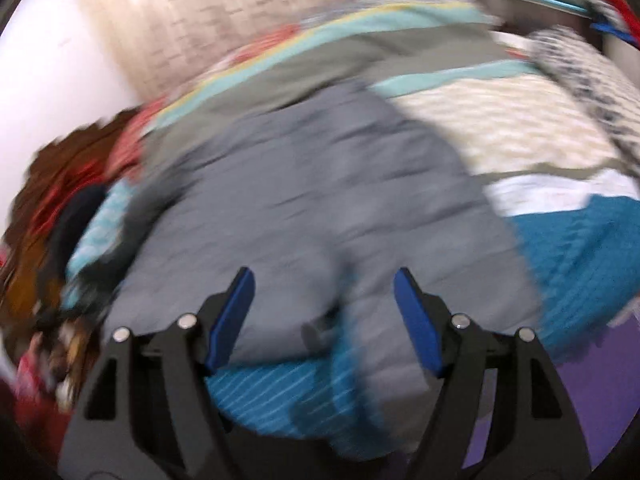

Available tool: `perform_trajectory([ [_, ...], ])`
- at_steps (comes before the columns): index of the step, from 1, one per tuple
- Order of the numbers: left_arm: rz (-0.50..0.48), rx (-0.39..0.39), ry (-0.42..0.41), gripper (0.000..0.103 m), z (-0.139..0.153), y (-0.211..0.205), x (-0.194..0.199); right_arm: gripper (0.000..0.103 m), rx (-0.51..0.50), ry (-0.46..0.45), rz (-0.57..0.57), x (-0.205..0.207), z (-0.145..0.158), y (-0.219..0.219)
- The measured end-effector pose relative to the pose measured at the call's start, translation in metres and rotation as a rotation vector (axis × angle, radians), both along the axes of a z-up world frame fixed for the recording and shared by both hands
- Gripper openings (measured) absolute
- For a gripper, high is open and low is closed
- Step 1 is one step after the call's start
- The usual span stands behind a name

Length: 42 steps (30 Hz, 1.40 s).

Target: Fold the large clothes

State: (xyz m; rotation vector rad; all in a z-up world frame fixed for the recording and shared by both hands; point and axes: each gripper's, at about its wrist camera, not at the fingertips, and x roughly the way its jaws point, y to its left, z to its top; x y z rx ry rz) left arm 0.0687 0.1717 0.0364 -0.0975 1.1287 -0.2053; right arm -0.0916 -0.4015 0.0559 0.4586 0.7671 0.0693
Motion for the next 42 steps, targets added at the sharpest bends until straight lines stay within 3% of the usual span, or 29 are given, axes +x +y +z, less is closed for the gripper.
perform_trajectory([
  [3, -0.013, -0.068, 0.056, 0.068, -0.016, 0.006, -0.016, 0.070, -0.007, 0.031, 0.108, -0.001, -0.015, 0.033],
  [7, 0.011, -0.183, 0.168, 0.072, -0.052, 0.009, -0.028, 0.075, -0.060, 0.124, 0.111, 0.019, -0.058, 0.046],
  [10, 0.038, -0.299, 0.224, 0.072, -0.068, 0.005, -0.030, 0.074, 0.043, 0.119, 0.135, 0.042, -0.071, 0.043],
  [12, 0.035, -0.339, 0.203, 0.072, -0.063, -0.001, -0.030, 0.072, 0.203, 0.056, 0.227, 0.057, -0.052, 0.056],
  [14, 0.018, -0.376, 0.158, 0.072, -0.049, -0.008, -0.028, 0.072, 0.300, -0.043, 0.300, 0.068, -0.025, 0.065],
  [17, 0.020, -0.397, 0.108, 0.072, -0.037, -0.019, -0.017, 0.072, 0.299, -0.137, 0.286, 0.092, 0.006, 0.071],
  [23, 0.062, -0.383, 0.121, 0.072, -0.047, -0.026, -0.004, 0.072, 0.284, -0.073, 0.234, 0.137, -0.011, 0.086],
  [28, 0.073, -0.392, 0.148, 0.072, -0.054, -0.017, -0.005, 0.072, 0.270, -0.038, 0.280, 0.117, -0.026, 0.078],
  [29, 0.066, -0.388, 0.153, 0.072, -0.054, -0.016, -0.004, 0.063, 0.252, -0.009, 0.300, 0.110, -0.030, 0.080],
  [31, 0.038, -0.458, 0.167, 0.068, -0.044, -0.018, -0.008, 0.059, 0.328, 0.015, 0.341, 0.093, -0.023, 0.075],
  [32, -0.007, -0.553, 0.139, 0.068, -0.028, -0.018, -0.013, 0.059, 0.375, -0.012, 0.359, 0.082, -0.014, 0.070],
  [33, -0.034, -0.581, 0.096, 0.068, -0.013, -0.019, -0.016, 0.059, 0.413, -0.067, 0.370, 0.073, 0.002, 0.063],
  [35, -0.049, -0.553, -0.030, 0.068, 0.017, -0.019, -0.017, 0.064, 0.411, -0.180, 0.335, 0.066, 0.034, 0.048],
  [37, -0.042, -0.499, -0.067, 0.068, 0.023, -0.022, -0.006, 0.067, 0.341, -0.215, 0.266, 0.083, 0.049, 0.041],
  [39, 0.007, -0.412, -0.037, 0.068, 0.012, -0.025, 0.013, 0.067, 0.260, -0.171, 0.232, 0.105, 0.042, 0.046],
  [42, 0.063, -0.326, 0.013, 0.068, -0.006, -0.027, 0.022, 0.067, 0.107, -0.039, 0.207, 0.127, 0.007, 0.060],
])
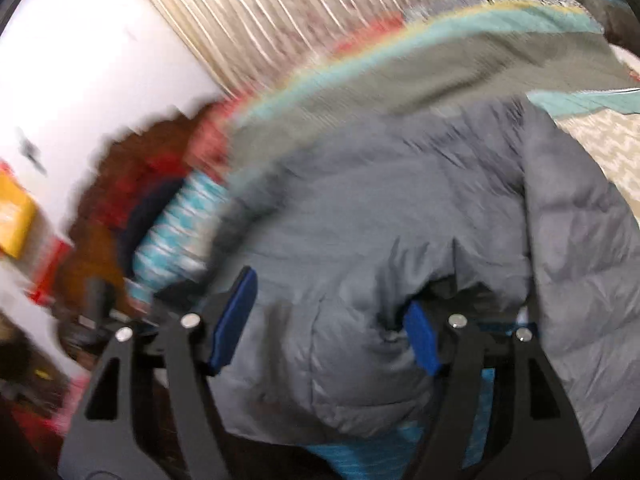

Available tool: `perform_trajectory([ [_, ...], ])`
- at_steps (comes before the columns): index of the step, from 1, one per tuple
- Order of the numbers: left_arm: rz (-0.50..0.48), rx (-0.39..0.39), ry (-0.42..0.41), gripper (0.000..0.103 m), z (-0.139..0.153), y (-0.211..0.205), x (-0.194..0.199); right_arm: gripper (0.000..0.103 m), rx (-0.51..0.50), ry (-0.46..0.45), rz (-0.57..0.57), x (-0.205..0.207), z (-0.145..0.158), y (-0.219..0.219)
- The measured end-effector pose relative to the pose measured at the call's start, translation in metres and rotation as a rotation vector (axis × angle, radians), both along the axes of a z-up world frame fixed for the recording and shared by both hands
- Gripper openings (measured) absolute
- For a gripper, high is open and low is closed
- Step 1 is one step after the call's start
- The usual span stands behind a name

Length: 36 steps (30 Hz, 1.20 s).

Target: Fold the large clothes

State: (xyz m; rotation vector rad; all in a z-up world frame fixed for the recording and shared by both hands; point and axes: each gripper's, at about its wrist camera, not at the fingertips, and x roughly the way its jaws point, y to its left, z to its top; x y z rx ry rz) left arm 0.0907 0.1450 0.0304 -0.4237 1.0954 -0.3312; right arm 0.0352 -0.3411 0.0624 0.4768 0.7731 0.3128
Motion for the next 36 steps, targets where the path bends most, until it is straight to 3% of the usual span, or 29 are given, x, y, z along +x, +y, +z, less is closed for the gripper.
perform_trajectory([
  [4, -0.037, 0.136, 0.013, 0.069, -0.014, -0.010, -0.009, 0.067, -0.066, 0.119, 0.043, -0.003, -0.052, 0.020],
  [9, -0.093, 0.411, 0.019, 0.069, -0.033, -0.032, -0.023, 0.067, -0.097, 0.169, 0.068, -0.020, -0.081, 0.026],
  [11, -0.108, 0.456, 0.007, 0.069, -0.035, -0.038, -0.026, 0.067, -0.094, 0.183, 0.066, -0.030, -0.088, 0.022],
  [15, -0.115, 0.486, 0.000, 0.069, -0.035, -0.044, -0.027, 0.068, -0.052, 0.197, 0.056, -0.053, -0.089, 0.011],
  [19, -0.117, 0.484, 0.005, 0.069, -0.036, -0.044, -0.028, 0.075, -0.034, 0.178, 0.085, -0.073, -0.082, 0.011],
  [23, -0.122, 0.494, 0.006, 0.069, -0.037, -0.042, -0.031, 0.075, -0.103, 0.191, 0.191, -0.087, -0.077, 0.026],
  [27, -0.117, 0.499, 0.007, 0.069, -0.039, -0.042, -0.034, 0.077, -0.082, 0.193, 0.312, -0.090, -0.068, 0.043],
  [29, -0.114, 0.498, 0.008, 0.069, -0.039, -0.043, -0.034, 0.077, -0.041, 0.171, 0.373, -0.087, -0.058, 0.049],
  [32, -0.112, 0.496, 0.010, 0.069, -0.039, -0.044, -0.034, 0.077, 0.130, 0.105, 0.399, -0.079, -0.040, 0.039],
  [34, -0.112, 0.491, 0.016, 0.069, -0.040, -0.043, -0.033, 0.077, 0.278, 0.041, 0.362, -0.070, -0.030, 0.025],
  [36, -0.108, 0.477, 0.024, 0.069, -0.041, -0.040, -0.033, 0.078, 0.454, -0.018, 0.247, -0.056, -0.030, 0.003],
])
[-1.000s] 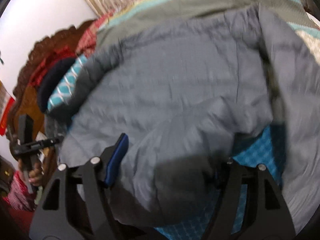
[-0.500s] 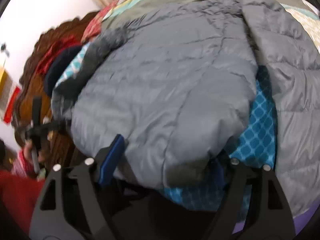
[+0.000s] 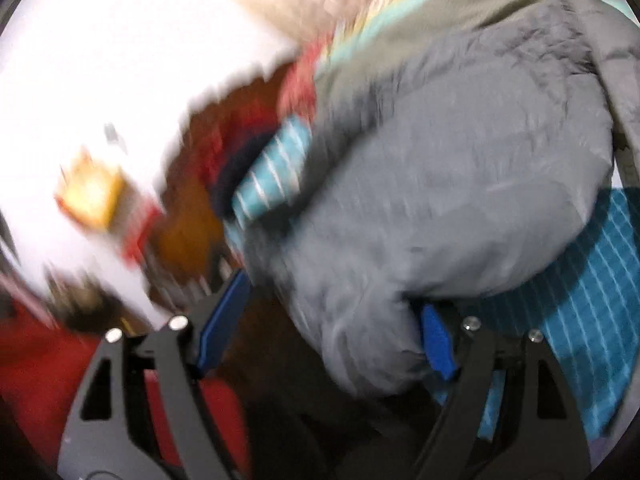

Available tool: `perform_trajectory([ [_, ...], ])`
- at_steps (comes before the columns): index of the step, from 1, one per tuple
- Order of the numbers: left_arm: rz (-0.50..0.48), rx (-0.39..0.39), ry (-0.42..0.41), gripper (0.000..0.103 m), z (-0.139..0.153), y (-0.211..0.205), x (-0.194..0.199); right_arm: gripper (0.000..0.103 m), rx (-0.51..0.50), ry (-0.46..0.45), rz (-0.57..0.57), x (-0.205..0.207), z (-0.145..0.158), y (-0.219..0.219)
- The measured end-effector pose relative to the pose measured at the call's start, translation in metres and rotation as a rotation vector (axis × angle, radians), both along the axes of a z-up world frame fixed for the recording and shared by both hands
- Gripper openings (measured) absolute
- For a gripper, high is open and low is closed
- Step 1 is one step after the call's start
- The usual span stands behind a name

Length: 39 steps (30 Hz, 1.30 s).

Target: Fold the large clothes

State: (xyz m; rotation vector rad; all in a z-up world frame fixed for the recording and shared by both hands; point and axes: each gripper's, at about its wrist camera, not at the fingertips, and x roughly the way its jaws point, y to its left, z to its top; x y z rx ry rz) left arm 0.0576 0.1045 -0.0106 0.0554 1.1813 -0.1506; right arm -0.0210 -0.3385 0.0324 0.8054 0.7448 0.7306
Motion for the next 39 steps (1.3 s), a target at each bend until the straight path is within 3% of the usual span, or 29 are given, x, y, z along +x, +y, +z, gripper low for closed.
perform_trajectory([
  [2, 0.008, -0.015, 0.007, 0.069, -0.001, 0.002, 0.001, 0.080, 0.049, 0.064, -0.128, 0.014, -0.013, -0.013],
  [5, 0.023, -0.022, 0.026, 0.069, -0.006, 0.007, 0.002, 0.080, -0.169, 0.234, -0.251, 0.031, -0.042, -0.015],
  [7, 0.020, -0.029, 0.034, 0.069, -0.007, 0.008, 0.001, 0.080, -0.215, 0.260, -0.237, 0.030, -0.052, -0.011],
  [16, 0.021, -0.198, 0.092, 0.073, -0.013, 0.037, -0.007, 0.080, -0.380, 0.161, -0.068, -0.028, -0.046, -0.001],
  [18, 0.033, -0.224, 0.116, 0.073, -0.020, 0.040, -0.006, 0.080, -0.439, 0.155, 0.012, -0.036, -0.049, 0.011],
  [20, 0.027, -0.245, 0.134, 0.071, -0.023, 0.038, -0.008, 0.080, -0.362, 0.163, 0.132, -0.033, -0.049, 0.025],
  [22, -0.006, -0.304, 0.130, 0.057, -0.015, 0.028, -0.007, 0.080, -0.192, 0.102, 0.238, -0.026, -0.029, 0.037],
  [25, -0.020, -0.359, 0.079, 0.057, 0.005, 0.025, -0.004, 0.080, -0.063, -0.020, 0.162, -0.007, 0.002, 0.027],
  [27, 0.011, -0.353, 0.071, 0.057, 0.007, 0.029, 0.001, 0.080, 0.005, -0.019, 0.039, 0.017, 0.005, 0.010],
  [28, 0.025, -0.343, 0.074, 0.057, 0.005, 0.032, 0.002, 0.080, -0.015, 0.004, 0.015, 0.024, 0.000, 0.008],
  [30, 0.060, -0.314, 0.096, 0.057, -0.003, 0.037, 0.005, 0.080, -0.193, 0.122, -0.046, 0.040, -0.021, 0.012],
  [34, 0.085, -0.289, 0.125, 0.055, -0.021, 0.042, 0.003, 0.080, -0.369, 0.164, 0.048, 0.027, -0.047, 0.037],
  [35, 0.083, -0.287, 0.127, 0.051, -0.024, 0.042, 0.000, 0.074, -0.395, 0.161, 0.069, 0.023, -0.050, 0.042],
  [37, 0.064, -0.281, 0.138, 0.036, -0.028, 0.043, -0.003, 0.049, -0.452, 0.175, 0.105, 0.010, -0.056, 0.052],
  [38, 0.053, -0.290, 0.145, 0.034, -0.025, 0.043, -0.006, 0.026, -0.472, 0.214, 0.121, 0.000, -0.059, 0.051],
  [39, 0.042, -0.315, 0.150, 0.031, -0.019, 0.045, -0.007, 0.018, -0.437, 0.253, 0.135, -0.004, -0.060, 0.048],
])
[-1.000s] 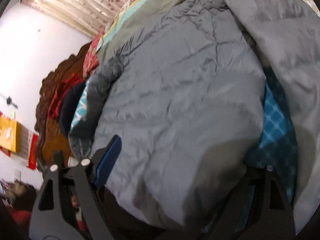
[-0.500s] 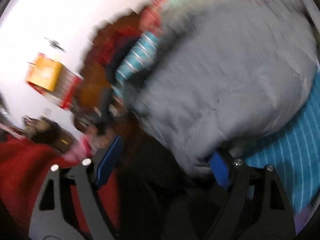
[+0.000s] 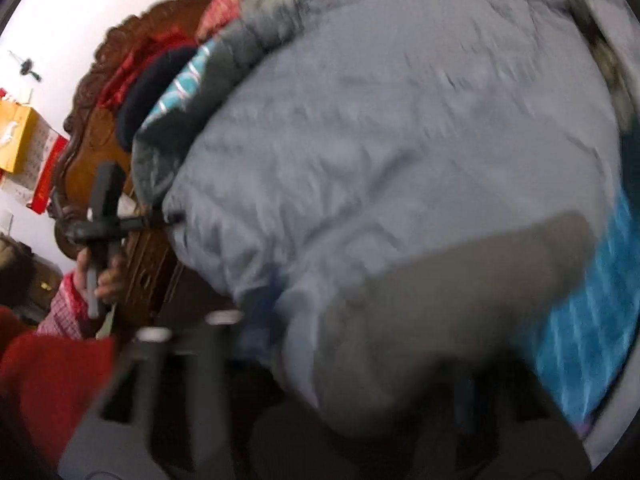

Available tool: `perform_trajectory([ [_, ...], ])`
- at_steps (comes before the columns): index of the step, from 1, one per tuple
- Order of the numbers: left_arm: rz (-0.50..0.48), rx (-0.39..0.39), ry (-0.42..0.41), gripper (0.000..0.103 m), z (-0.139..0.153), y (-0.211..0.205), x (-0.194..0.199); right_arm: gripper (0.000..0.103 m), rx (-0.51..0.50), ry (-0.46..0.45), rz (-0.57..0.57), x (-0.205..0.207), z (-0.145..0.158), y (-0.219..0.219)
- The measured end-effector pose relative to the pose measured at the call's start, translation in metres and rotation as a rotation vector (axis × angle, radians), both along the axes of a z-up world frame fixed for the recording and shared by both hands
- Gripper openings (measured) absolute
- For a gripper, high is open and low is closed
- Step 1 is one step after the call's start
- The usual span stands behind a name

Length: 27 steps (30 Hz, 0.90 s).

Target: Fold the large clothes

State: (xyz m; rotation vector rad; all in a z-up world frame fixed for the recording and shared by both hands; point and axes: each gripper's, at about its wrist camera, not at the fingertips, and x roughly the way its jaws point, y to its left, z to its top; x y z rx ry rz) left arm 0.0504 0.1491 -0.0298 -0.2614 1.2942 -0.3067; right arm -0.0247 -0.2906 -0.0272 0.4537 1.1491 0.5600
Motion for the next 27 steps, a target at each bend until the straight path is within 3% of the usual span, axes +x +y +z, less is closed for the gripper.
perform_trajectory([
  [2, -0.022, -0.104, -0.010, 0.031, 0.019, 0.005, -0.003, 0.017, 0.086, 0.015, -0.006, -0.015, 0.016, -0.015],
  [4, -0.030, -0.260, -0.054, 0.031, 0.043, 0.015, -0.009, 0.019, 0.192, -0.066, -0.028, -0.034, 0.050, -0.041],
  [5, -0.015, -0.302, -0.071, 0.031, 0.049, 0.022, -0.008, 0.028, 0.253, -0.106, -0.071, -0.041, 0.063, -0.058],
  [6, -0.003, -0.312, -0.074, 0.031, 0.050, 0.026, -0.007, 0.046, 0.306, -0.141, -0.142, -0.046, 0.072, -0.078],
  [7, 0.009, -0.285, -0.066, 0.031, 0.047, 0.027, -0.005, 0.051, 0.312, -0.155, -0.195, -0.048, 0.073, -0.091],
  [8, 0.010, -0.210, -0.037, 0.031, 0.037, 0.024, -0.002, 0.053, 0.253, -0.156, -0.256, -0.051, 0.070, -0.104],
  [11, -0.042, -0.002, 0.042, 0.031, 0.009, 0.014, -0.009, 0.053, 0.018, -0.053, -0.288, -0.047, 0.047, -0.106],
  [13, -0.073, 0.060, 0.035, 0.035, 0.006, 0.013, -0.017, 0.053, -0.115, -0.016, -0.286, -0.049, 0.036, -0.103],
  [14, -0.079, 0.074, 0.027, 0.037, 0.008, 0.015, -0.020, 0.053, -0.161, -0.012, -0.288, -0.051, 0.034, -0.103],
  [18, -0.076, 0.063, -0.031, 0.040, 0.038, 0.039, -0.032, 0.053, -0.116, -0.034, -0.296, -0.045, 0.040, -0.106],
  [21, -0.060, 0.107, -0.094, 0.041, 0.061, 0.052, -0.027, 0.053, -0.162, -0.040, -0.261, -0.028, 0.043, -0.089],
  [23, -0.032, 0.152, -0.126, 0.041, 0.073, 0.064, -0.024, 0.053, -0.362, -0.035, -0.279, -0.016, 0.041, -0.078],
  [27, 0.117, 0.178, -0.192, 0.042, 0.091, 0.099, -0.014, 0.053, -0.332, -0.153, -0.267, -0.004, 0.074, -0.054],
])
